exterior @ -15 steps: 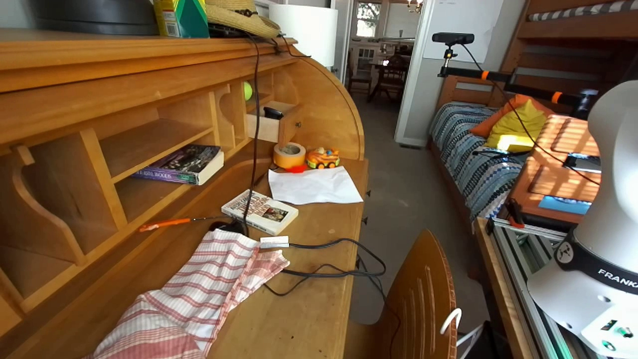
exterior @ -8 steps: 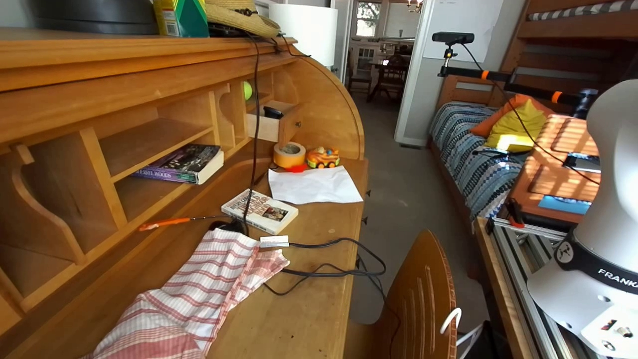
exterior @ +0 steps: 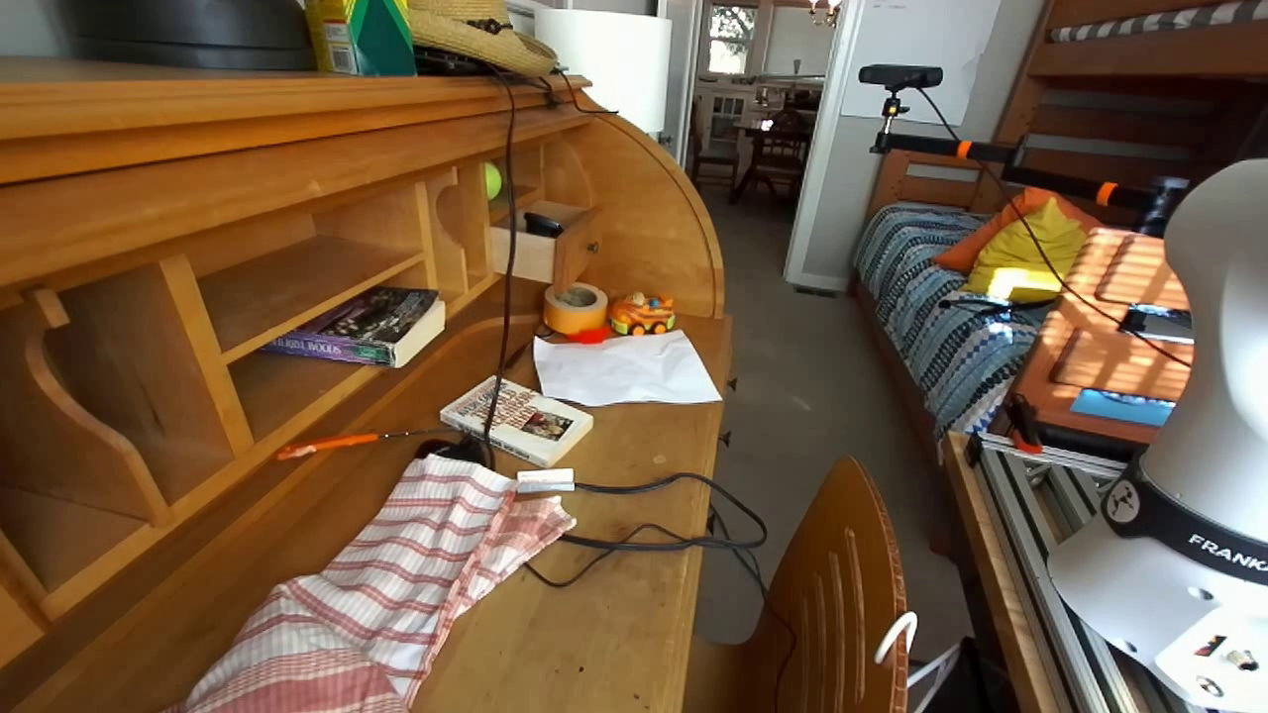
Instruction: Put the shoes on the top cabinet
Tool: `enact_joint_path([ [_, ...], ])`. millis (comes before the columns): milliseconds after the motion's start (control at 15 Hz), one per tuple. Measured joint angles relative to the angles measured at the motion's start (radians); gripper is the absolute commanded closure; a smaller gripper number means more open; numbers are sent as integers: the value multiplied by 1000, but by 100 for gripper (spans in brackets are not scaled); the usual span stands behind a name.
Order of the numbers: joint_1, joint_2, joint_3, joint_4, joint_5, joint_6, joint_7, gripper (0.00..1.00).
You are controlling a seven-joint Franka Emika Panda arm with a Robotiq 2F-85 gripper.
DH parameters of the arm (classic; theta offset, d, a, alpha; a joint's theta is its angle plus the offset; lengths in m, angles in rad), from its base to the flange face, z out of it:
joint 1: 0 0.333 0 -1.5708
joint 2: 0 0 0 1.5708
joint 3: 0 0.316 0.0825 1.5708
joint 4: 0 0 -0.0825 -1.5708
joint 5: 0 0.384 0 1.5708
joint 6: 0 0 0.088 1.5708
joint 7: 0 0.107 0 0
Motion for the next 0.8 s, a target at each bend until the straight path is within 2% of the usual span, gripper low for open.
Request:
enact_joint_path([
  [533, 32, 3, 26, 108, 1, -8, -41, 1],
  [800, 87, -51, 46, 130, -2, -48, -147, 0],
])
